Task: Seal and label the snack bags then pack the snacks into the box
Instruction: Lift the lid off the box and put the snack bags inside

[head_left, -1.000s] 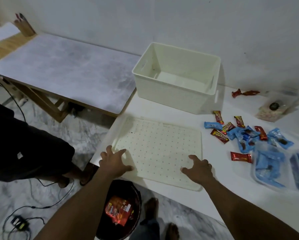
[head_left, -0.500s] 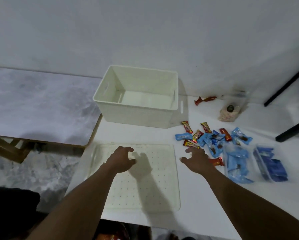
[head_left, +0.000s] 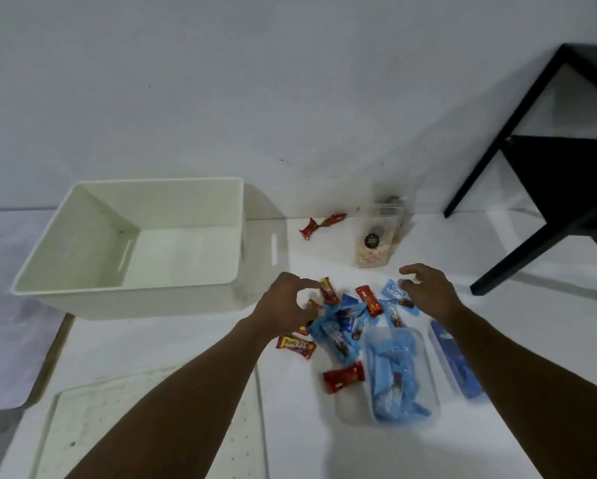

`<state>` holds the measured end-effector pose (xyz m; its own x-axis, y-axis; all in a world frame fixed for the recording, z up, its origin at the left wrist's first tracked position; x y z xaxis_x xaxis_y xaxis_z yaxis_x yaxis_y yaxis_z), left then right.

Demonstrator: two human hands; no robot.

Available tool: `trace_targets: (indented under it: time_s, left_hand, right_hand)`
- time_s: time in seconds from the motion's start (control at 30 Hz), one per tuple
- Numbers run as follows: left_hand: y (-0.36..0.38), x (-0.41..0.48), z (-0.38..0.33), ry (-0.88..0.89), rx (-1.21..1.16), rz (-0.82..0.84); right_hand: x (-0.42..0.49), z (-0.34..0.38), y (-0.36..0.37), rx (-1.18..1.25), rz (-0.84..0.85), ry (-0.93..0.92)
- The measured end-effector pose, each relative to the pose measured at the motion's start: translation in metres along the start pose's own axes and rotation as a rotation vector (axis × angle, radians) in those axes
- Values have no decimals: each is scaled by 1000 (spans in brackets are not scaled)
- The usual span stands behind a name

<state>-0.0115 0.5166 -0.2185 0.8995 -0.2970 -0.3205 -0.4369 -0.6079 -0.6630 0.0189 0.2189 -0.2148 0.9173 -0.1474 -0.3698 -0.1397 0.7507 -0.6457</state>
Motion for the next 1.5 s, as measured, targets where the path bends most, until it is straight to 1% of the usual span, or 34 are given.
trace_targets:
  time_s: [0.1, 0.17, 0.3, 0.47, 0.6, 0.77, 0.9, 1.2, 1.3, 1.4, 1.5]
  left_hand:
    - [14, 56, -21, -15, 27, 27]
    - [24, 93, -33, -14, 31, 9]
    - [48, 148, -54, 25, 171, -12]
    - [65, 193, -55, -65, 85, -5]
    - [70, 215, -58, -50, 32, -4]
    - [73, 221, -58, -74, -27, -87]
    - [70, 216, -52, -80, -18, -123]
    - [32, 181, -18, -100, -88, -245]
    - [18, 168, -9, -122, -102, -259]
    - [2, 156, -8, -97, -124, -296]
    - [-21, 143, -10, -83, -137, -342]
  right_hand:
    - [48, -17, -27, 42, 15, -5]
    - [81, -28, -41, 65, 47, -10]
    - [139, -35, -52, 63, 153, -37]
    - [189, -25, -42, 162, 221, -114]
    - [206, -18, -29, 218, 178, -125]
    - [208, -19, -13, 264, 167, -103]
    - [209, -12, -8, 298, 142, -109]
    - [202, 5, 5, 224, 36, -185]
    - [195, 11, 8, 203, 3, -211]
    - [186, 25, 7, 156, -35, -249]
    - [175, 45, 6, 116, -34, -275]
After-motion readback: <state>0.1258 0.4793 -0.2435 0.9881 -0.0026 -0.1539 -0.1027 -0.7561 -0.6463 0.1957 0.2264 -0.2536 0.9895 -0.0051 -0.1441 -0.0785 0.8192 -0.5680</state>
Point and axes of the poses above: each hand's wrist, its own x-axis towards the middle knuckle, its own y-axis out of the palm, z = x × y, the point moved 5 cm from there along x, towards the middle knuckle, and after that the axes turned 7 degrees about z, right-handed, at the moved point
